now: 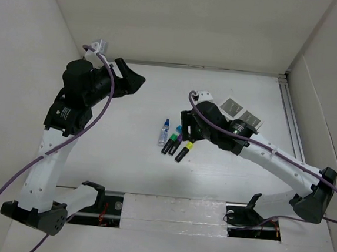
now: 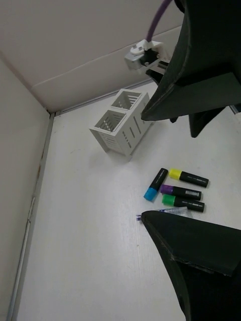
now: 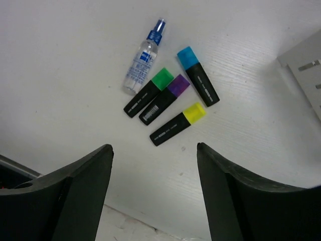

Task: Organize the desk

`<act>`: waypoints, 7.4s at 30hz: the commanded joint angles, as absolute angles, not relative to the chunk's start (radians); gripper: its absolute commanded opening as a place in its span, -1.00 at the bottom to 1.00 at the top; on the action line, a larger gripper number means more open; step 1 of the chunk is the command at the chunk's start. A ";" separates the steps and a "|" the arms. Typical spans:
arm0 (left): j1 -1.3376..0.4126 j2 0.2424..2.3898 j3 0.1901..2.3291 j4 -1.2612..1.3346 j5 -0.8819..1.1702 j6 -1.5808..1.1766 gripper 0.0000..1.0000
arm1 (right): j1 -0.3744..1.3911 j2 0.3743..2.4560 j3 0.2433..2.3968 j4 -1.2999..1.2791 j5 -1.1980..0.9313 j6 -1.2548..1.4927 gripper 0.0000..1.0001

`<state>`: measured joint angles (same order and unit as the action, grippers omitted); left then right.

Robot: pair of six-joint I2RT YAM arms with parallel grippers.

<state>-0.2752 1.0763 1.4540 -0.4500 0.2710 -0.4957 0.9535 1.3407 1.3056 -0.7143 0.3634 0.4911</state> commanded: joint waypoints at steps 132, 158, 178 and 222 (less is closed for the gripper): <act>-0.368 1.054 1.153 -0.311 0.020 -0.176 -0.13 | 0.347 1.615 1.376 -0.281 0.621 0.393 -0.28; -0.574 0.884 1.206 -0.304 -0.006 -0.255 0.00 | 0.641 1.628 1.212 -0.353 0.025 0.198 0.47; -0.574 0.821 1.177 -0.331 -0.066 -0.252 0.00 | 0.641 2.016 1.540 -0.511 0.038 0.109 0.26; -0.574 0.902 1.252 -0.246 0.077 -0.318 -0.03 | 0.310 1.211 1.229 -0.285 0.274 0.523 -0.99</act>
<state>-0.5743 0.9073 1.1927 -0.3180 0.0147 -0.2905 0.3939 1.2839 1.3270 -0.3317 0.1757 0.4019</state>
